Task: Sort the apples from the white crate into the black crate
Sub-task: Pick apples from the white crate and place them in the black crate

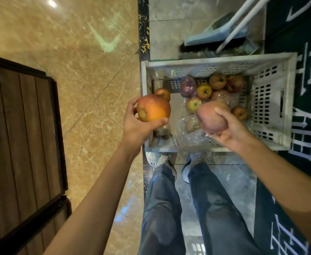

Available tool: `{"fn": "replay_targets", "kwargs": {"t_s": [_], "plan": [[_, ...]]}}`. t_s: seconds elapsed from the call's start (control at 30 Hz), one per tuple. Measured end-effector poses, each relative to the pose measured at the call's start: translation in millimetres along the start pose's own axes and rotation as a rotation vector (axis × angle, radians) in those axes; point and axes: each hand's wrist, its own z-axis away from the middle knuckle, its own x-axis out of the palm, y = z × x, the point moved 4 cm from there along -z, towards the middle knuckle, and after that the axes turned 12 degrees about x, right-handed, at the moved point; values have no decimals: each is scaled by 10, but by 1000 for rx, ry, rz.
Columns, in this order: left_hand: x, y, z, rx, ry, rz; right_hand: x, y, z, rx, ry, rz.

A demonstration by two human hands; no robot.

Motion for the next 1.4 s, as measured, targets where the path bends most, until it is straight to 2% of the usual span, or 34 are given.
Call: {"fn": "replay_targets", "kwargs": {"t_s": [0.07, 0.2, 0.3, 0.4, 0.57, 0.67, 0.83, 0.9, 1.03, 1.1, 1.23, 1.33, 1.4], "plan": [[-40, 51, 62, 181, 25, -223, 0, 34, 49, -14, -15, 5], [-53, 99, 198, 516, 1, -518, 21, 132, 118, -25, -61, 15], [-73, 87, 286, 656, -9, -576, 34, 231, 122, -21, -23, 5], [-120, 77, 338, 685, 5, -481, 57, 315, 125, -4, -8, -2], [-221, 58, 386, 506, 43, -270, 127, 333, 168, -18, -29, 5], [-235, 77, 371, 266, 70, -19, 205, 321, 236, -1, -44, -9], [-241, -37, 337, -233, 158, 546, 343, 323, 385, 181, -180, -160], [-281, -117, 305, -345, 144, 742, 379, 340, 459, 207, -215, -233], [-373, -187, 266, -443, 141, 954, 487, 359, 572, 192, -364, -379], [-399, -167, 253, -448, 89, 1037, 542, 352, 604, 189, -424, -397], [-385, -143, 287, -462, -61, 1192, 581, 372, 544, 213, -414, -379], [-371, -103, 347, -429, -197, 1182, 568, 394, 465, 205, -376, -348], [-401, -81, 370, -396, -180, 1161, 579, 382, 469, 190, -390, -335]]}}
